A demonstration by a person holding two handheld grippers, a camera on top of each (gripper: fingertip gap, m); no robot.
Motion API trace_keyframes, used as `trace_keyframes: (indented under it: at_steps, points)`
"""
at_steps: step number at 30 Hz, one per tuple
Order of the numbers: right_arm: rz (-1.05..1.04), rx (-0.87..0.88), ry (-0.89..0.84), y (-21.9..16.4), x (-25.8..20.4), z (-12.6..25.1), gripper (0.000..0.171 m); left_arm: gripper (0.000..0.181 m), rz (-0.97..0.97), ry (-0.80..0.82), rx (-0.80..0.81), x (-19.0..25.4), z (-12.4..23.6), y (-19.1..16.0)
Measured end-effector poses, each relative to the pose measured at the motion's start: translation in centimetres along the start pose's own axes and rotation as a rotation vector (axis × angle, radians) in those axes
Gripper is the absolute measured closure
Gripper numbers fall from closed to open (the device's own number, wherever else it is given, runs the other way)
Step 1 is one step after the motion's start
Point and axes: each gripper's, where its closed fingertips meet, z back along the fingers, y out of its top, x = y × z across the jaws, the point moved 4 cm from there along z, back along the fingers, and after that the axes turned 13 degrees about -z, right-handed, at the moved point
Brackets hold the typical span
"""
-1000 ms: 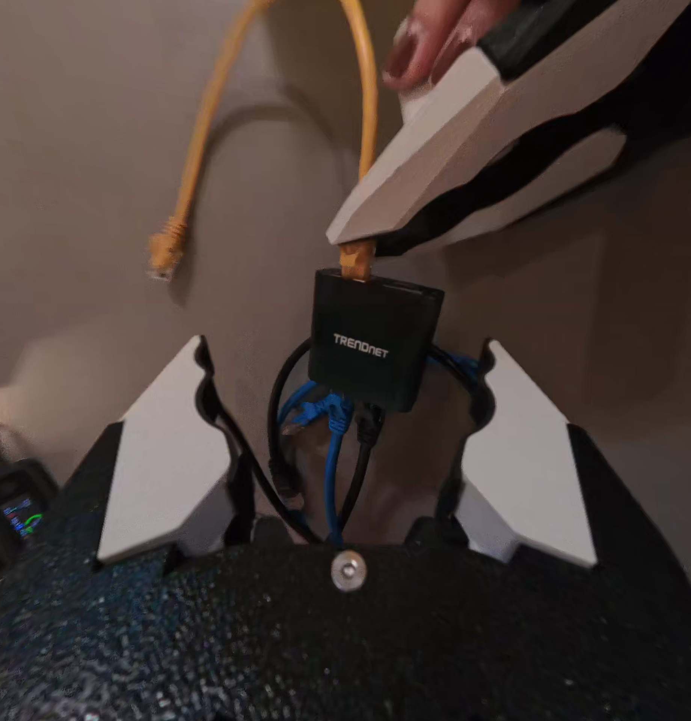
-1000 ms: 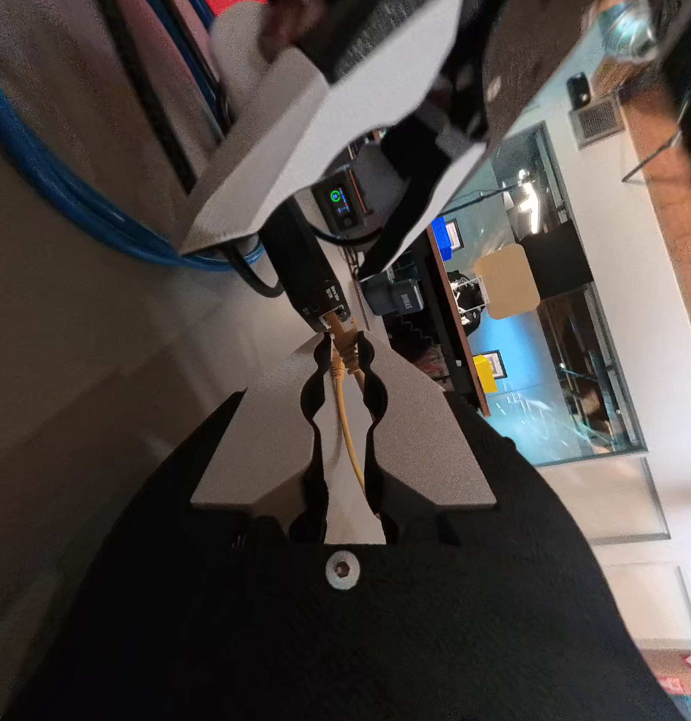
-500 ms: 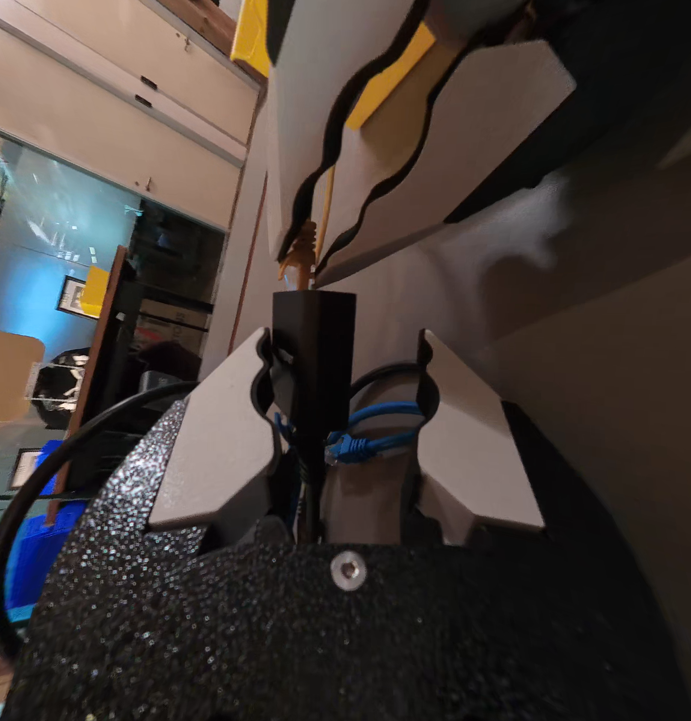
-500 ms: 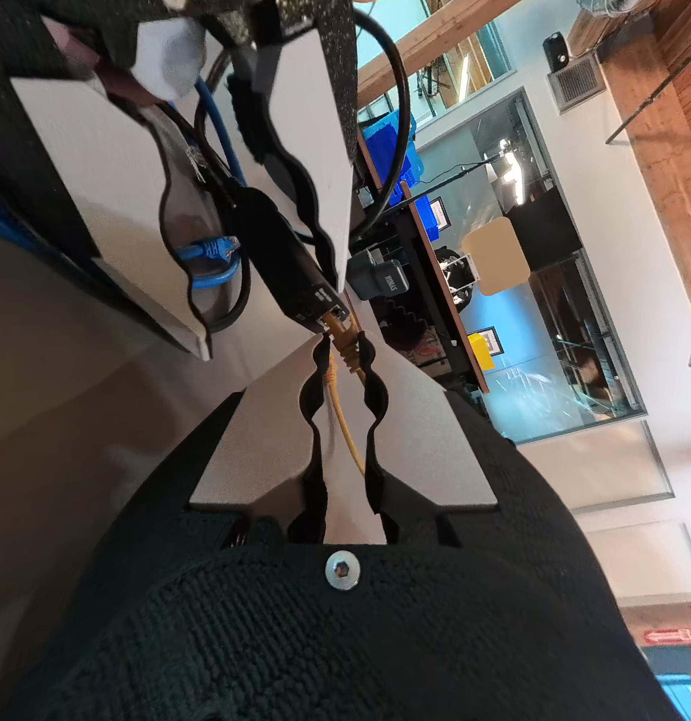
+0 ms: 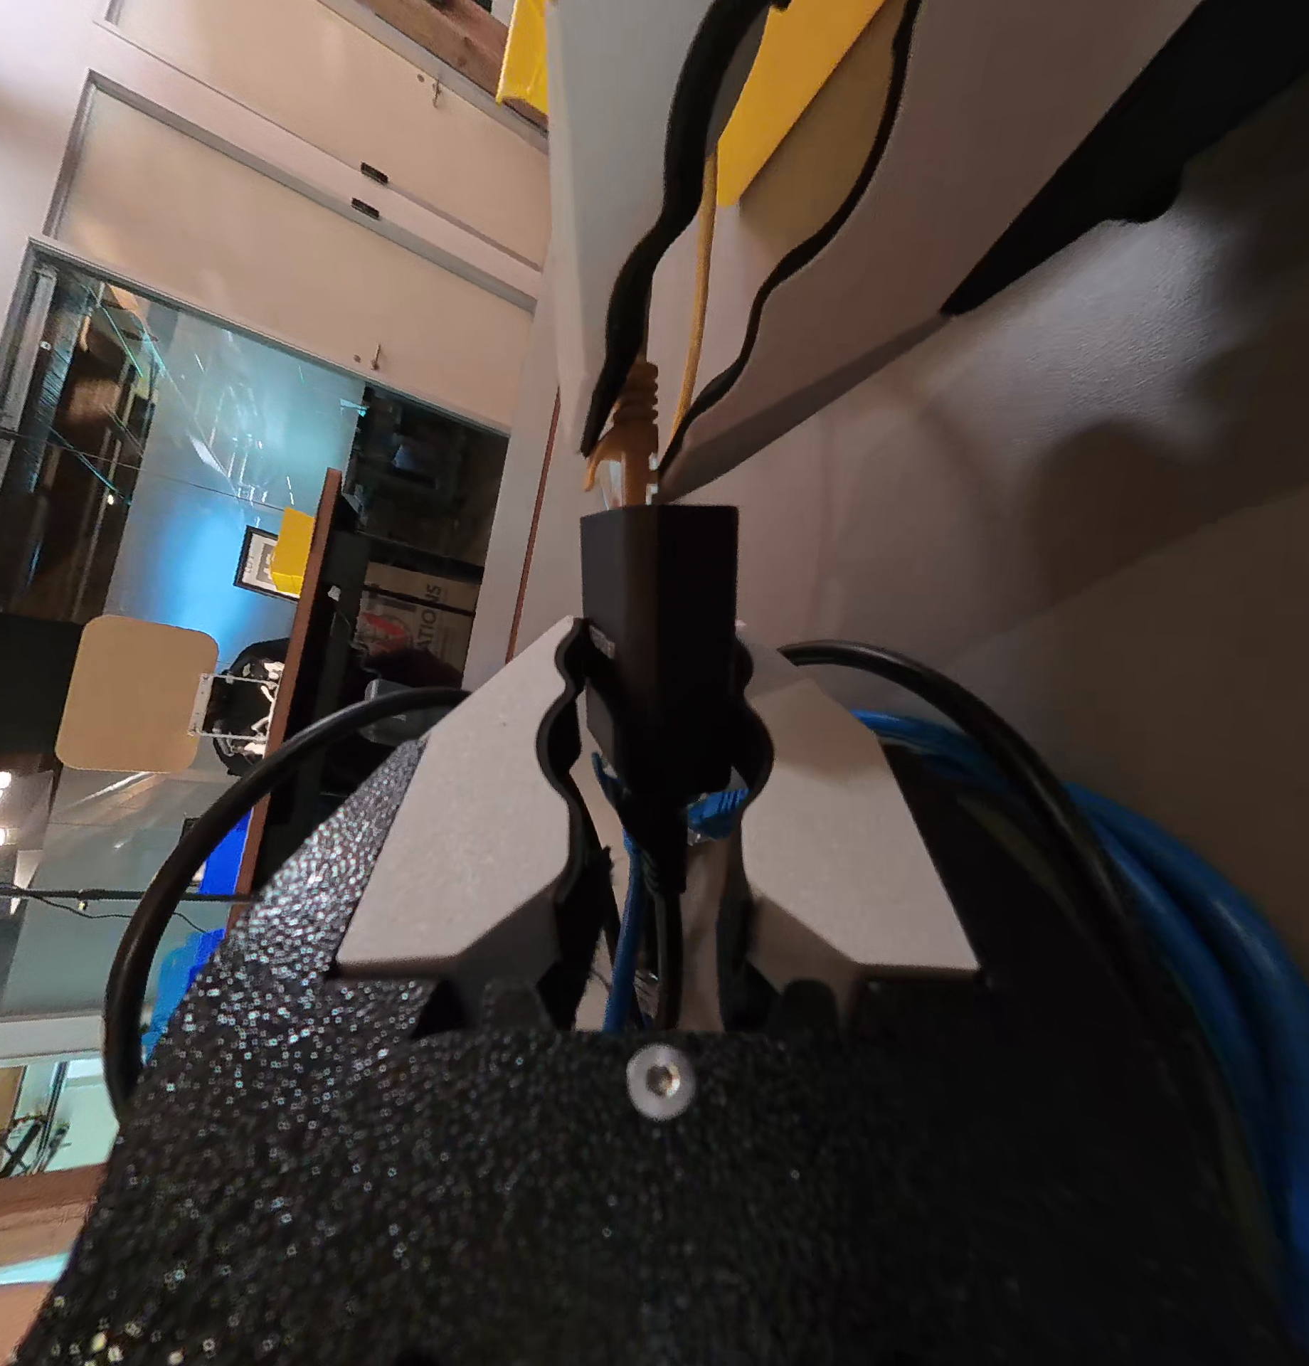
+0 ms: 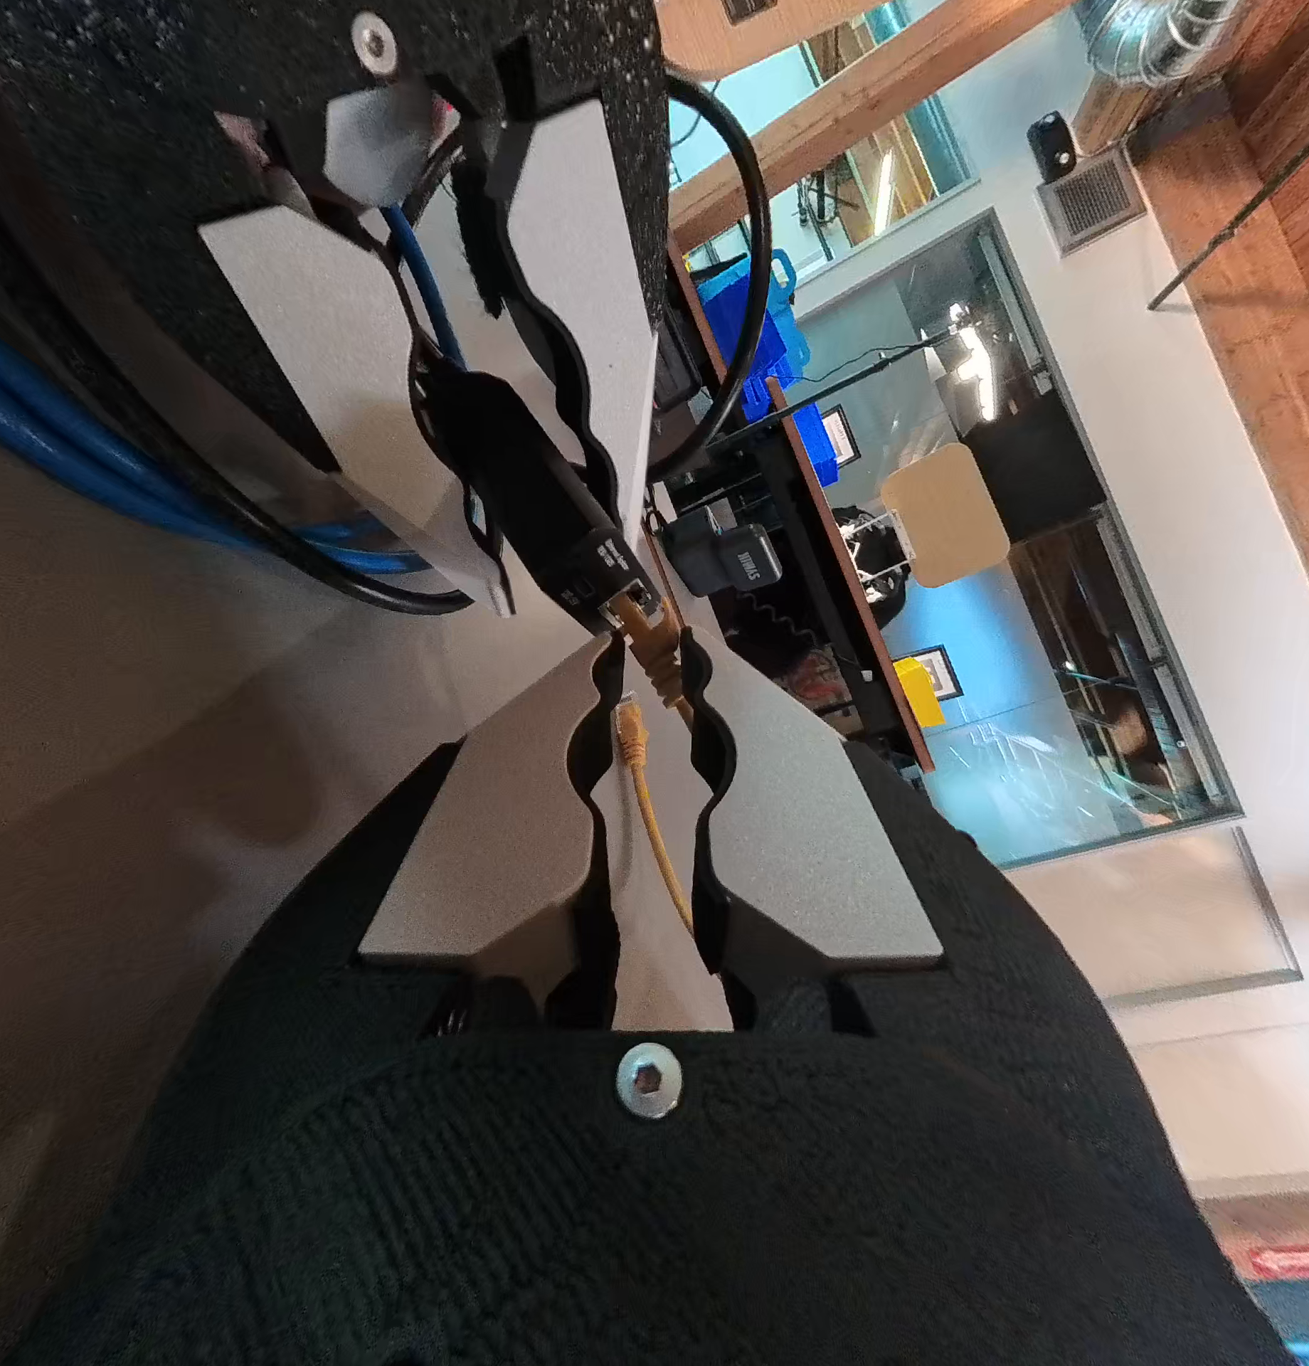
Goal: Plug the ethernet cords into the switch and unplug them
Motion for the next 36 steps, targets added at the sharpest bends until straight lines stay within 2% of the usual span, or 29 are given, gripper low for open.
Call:
trace_keyframes:
  at_steps: [7, 15, 28, 36]
  points:
    - [-0.003, 0.022, 0.054, -0.1, -0.3, 0.2, 0.153, 0.158, -0.020, -0.033, 0.025, 0.4, 0.2, 0.1]
    - [-0.010, 0.015, 0.146, -0.4, -1.2, 0.5, 0.157, 0.159, 0.019, -0.161, 0.104, 1.4, 0.3, -0.4]
    - [-0.008, 0.013, 0.186, -0.9, -1.4, 0.8, 0.158, 0.158, -0.006, -0.192, 0.124, 1.7, 0.5, -0.7]
    - [-0.096, 0.000, 0.237, -1.3, -1.6, 0.4, 0.158, 0.159, 0.054, -0.249, 0.148, 2.0, 0.5, -0.9]
